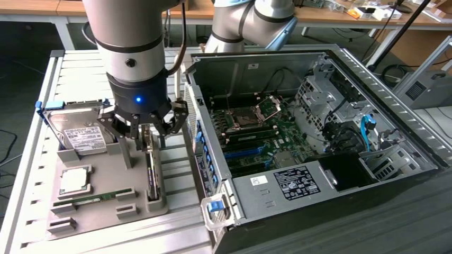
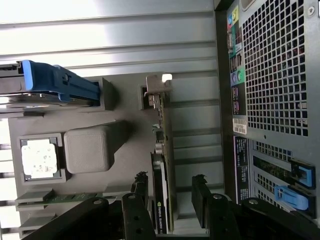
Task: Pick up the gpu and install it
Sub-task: 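Pick up the gpu and move the gpu toward the slot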
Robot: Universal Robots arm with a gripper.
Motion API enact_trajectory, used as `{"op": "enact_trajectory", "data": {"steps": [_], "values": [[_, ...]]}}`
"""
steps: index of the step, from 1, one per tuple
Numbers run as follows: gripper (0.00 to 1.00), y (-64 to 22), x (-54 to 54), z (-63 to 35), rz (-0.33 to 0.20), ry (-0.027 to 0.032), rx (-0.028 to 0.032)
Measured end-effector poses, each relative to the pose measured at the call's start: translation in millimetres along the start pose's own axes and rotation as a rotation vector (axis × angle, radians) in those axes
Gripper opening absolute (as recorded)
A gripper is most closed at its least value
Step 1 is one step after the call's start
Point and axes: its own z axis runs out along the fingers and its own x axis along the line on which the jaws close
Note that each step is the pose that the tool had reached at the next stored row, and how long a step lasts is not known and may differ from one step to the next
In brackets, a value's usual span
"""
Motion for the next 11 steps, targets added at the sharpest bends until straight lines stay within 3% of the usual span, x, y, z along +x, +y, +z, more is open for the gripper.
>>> {"op": "enact_trajectory", "data": {"steps": [11], "values": [[0.48, -0.2, 0.1, 4.2, 0.0, 0.0, 0.0]]}}
